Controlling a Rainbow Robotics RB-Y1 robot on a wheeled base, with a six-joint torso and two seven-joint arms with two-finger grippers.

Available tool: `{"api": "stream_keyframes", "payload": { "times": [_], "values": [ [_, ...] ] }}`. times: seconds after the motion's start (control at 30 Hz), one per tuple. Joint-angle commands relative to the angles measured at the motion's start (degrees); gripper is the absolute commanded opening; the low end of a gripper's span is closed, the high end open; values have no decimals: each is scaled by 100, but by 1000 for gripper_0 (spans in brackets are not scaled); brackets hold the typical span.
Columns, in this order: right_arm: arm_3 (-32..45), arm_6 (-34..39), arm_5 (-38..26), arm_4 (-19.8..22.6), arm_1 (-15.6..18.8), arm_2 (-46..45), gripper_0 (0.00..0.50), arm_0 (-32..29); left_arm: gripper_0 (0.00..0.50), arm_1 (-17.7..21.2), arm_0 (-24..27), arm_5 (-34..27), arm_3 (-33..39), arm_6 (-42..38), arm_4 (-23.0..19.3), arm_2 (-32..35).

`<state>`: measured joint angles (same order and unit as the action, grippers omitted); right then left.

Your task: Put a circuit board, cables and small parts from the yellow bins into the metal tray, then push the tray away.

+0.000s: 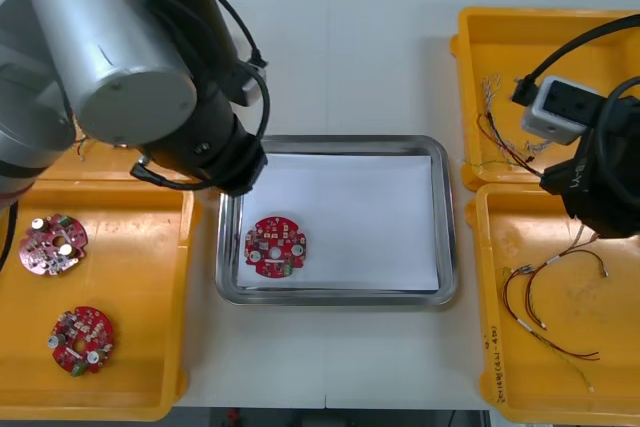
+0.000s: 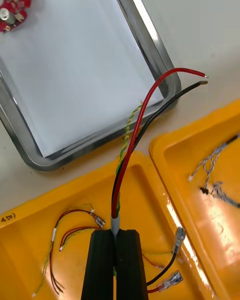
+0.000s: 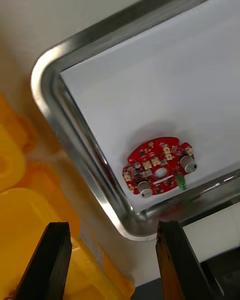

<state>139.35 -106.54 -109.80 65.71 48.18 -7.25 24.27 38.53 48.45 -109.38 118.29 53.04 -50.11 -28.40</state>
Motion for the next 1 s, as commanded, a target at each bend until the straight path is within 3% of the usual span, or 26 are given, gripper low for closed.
{"api": "stream_keyframes", "payload": {
  "times": [0.03, 0.37, 0.47, 0.8, 1.0],
  "values": [
    [31, 142, -20, 12, 33, 742, 0, 693, 500, 506, 191, -62, 10, -233, -324, 572],
    [-13, 142, -20, -551, -63, 2228, 0, 1528, 500, 990, 94, -62, -755, 681, -394, 1196],
    [-83, 142, -20, -902, -274, 2667, 0, 1765, 500, 1104, 24, -62, -1177, 1059, -385, 1469],
    [-989, 54, -20, -1333, -1153, 3335, 0, 2214, 500, 1227, 24, 329, -2354, 2219, -51, 2005],
    [-1419, 10, -20, -1720, -1312, 3906, 0, 2293, 500, 1227, 24, 971, -3049, 3001, 221, 2163]
  ]
}}
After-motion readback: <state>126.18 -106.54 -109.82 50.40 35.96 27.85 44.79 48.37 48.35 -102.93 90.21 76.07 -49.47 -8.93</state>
